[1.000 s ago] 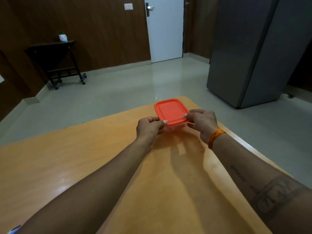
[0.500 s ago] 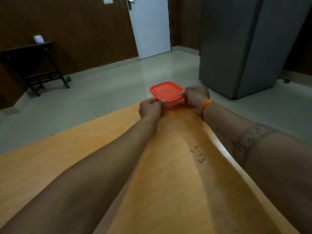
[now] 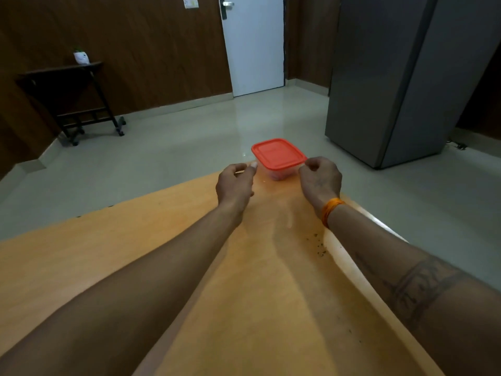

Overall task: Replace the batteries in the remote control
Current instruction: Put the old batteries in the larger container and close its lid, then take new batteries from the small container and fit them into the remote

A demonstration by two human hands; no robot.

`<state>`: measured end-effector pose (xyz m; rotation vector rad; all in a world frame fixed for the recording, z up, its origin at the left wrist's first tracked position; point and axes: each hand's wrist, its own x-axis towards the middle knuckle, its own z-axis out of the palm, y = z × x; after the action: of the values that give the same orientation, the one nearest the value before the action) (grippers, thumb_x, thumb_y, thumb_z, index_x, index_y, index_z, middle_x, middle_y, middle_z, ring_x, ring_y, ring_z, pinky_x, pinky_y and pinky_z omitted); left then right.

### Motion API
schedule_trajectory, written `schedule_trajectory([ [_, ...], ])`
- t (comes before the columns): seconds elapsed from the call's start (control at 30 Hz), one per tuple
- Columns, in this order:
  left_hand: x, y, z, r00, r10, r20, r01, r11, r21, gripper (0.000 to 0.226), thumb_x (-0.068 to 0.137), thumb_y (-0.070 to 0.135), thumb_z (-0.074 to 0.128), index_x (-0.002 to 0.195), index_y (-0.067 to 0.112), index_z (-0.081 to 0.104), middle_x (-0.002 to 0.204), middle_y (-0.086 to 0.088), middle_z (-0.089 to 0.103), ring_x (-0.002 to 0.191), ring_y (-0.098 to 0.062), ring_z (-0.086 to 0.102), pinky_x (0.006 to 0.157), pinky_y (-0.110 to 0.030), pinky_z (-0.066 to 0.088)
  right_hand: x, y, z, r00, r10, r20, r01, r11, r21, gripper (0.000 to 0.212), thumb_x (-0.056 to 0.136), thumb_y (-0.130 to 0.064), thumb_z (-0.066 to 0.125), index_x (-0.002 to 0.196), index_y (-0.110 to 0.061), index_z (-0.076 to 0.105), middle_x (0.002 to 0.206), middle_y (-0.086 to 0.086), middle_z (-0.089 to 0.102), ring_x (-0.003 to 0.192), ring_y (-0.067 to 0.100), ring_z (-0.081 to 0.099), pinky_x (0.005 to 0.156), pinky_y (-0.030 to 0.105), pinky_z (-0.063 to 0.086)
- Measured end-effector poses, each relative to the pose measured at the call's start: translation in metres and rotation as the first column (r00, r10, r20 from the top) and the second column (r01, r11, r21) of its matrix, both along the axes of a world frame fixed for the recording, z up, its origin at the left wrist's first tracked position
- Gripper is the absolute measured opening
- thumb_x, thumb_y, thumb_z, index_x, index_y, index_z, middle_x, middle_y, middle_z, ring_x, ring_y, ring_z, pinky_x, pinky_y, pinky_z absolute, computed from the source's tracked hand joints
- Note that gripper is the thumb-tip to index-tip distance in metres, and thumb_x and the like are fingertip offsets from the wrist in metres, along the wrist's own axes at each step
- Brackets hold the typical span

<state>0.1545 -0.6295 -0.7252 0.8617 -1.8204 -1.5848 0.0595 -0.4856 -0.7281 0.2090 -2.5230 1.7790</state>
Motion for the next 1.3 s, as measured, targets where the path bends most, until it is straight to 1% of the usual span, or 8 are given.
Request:
schedule_trajectory([
  [0.13, 0.073, 0.015, 0.022, 0.999, -0.022, -0.034, 0.020, 0.999, -0.047, 0.030, 0.096, 0.049, 0.064, 0.103, 0.021, 0.072, 0.106, -0.002, 0.074, 0.101, -0.021, 0.073, 0.080, -0.043, 0.062, 0.070, 0.007, 0.017, 0.997, 0.069, -0.015, -0.071, 0.990, -0.121, 0.015, 0.093, -0.028, 0.067, 0.095, -0.018, 0.077, 0.090, -0.006, 0.072, 0.089, 0.015, 0.065, 0.082, 0.028, 0.050],
  [0.2, 0.116, 0.023, 0.031, 0.999, -0.029, -0.043, 0.028, 0.999, -0.041, 0.032, 0.098, 0.047, 0.062, 0.104, 0.018, 0.073, 0.108, -0.003, 0.075, 0.101, -0.019, 0.072, 0.080, -0.041, 0.061, 0.109, 0.009, 0.024, 0.991, 0.120, 0.056, -0.105, 0.969, -0.222, 0.019, 0.093, -0.032, 0.067, 0.087, -0.016, 0.076, 0.080, -0.007, 0.070, 0.080, 0.014, 0.063, 0.074, 0.032, 0.053],
  [0.27, 0.160, 0.032, 0.041, 0.998, -0.035, -0.058, 0.033, 0.999, -0.031, 0.033, 0.100, 0.046, 0.060, 0.104, 0.016, 0.073, 0.109, -0.002, 0.076, 0.102, -0.017, 0.072, 0.080, -0.040, 0.060, 0.152, 0.010, 0.031, 0.965, 0.208, 0.158, -0.149, 0.936, -0.320, 0.023, 0.093, -0.036, 0.067, 0.086, -0.016, 0.075, 0.083, -0.003, 0.072, 0.084, 0.018, 0.066, 0.078, 0.041, 0.056],
  [0.37, 0.223, 0.043, 0.052, 0.998, -0.024, -0.063, 0.022, 0.999, -0.033, 0.031, 0.102, 0.044, 0.059, 0.105, 0.016, 0.074, 0.107, -0.001, 0.076, 0.102, -0.019, 0.072, 0.079, -0.039, 0.060, 0.215, 0.011, 0.041, 0.915, 0.328, 0.237, -0.214, 0.889, -0.404, 0.023, 0.096, -0.036, 0.066, 0.090, -0.016, 0.075, 0.098, 0.008, 0.076, 0.100, 0.027, 0.070, 0.087, 0.050, 0.060],
  [0.5, 0.300, 0.054, 0.069, 0.997, 0.006, -0.082, -0.008, 1.000, -0.030, 0.031, 0.104, 0.042, 0.056, 0.106, 0.016, 0.074, 0.105, 0.000, 0.078, 0.100, -0.019, 0.074, 0.080, -0.041, 0.061, 0.291, 0.015, 0.059, 0.857, 0.439, 0.270, -0.278, 0.835, -0.474, 0.026, 0.099, -0.038, 0.064, 0.093, -0.016, 0.077, 0.102, 0.010, 0.077, 0.103, 0.025, 0.072, 0.091, 0.049, 0.060],
  [0.8, 0.466, 0.050, 0.095, 0.977, 0.151, -0.148, -0.156, 0.987, -0.022, 0.031, 0.105, 0.034, 0.056, 0.105, 0.010, 0.075, 0.103, -0.007, 0.079, 0.099, -0.026, 0.075, 0.079, -0.042, 0.060, 0.436, -0.003, 0.078, 0.766, 0.616, 0.184, -0.479, 0.738, -0.475, 0.032, 0.101, -0.041, 0.059, 0.095, -0.016, 0.077, 0.098, 0.008, 0.078, 0.099, 0.023, 0.074, 0.088, 0.047, 0.062],
  [1.1, 0.615, 0.002, 0.081, 0.894, 0.412, -0.175, -0.399, 0.911, 0.103, 0.028, 0.103, 0.031, 0.060, 0.105, 0.007, 0.075, 0.105, -0.013, 0.079, 0.092, -0.022, 0.074, 0.077, -0.042, 0.058, 0.563, -0.073, 0.062, 0.646, 0.745, 0.169, -0.613, 0.637, -0.467, 0.030, 0.101, -0.035, 0.061, 0.093, -0.010, 0.077, 0.093, 0.010, 0.079, 0.092, 0.020, 0.075, 0.081, 0.042, 0.061],
  [1.3, 0.673, -0.053, 0.058, 0.886, 0.461, -0.044, -0.456, 0.886, 0.085, 0.027, 0.102, 0.041, 0.060, 0.119, 0.023, 0.071, 0.123, -0.003, 0.070, 0.116, -0.019, 0.064, 0.092, -0.046, 0.058, 0.613, -0.133, 0.042, 0.588, 0.796, 0.143, -0.737, 0.600, -0.311, 0.024, 0.099, -0.031, 0.063, 0.091, -0.011, 0.075, 0.092, 0.011, 0.076, 0.092, 0.028, 0.074, 0.076, 0.045, 0.063],
])
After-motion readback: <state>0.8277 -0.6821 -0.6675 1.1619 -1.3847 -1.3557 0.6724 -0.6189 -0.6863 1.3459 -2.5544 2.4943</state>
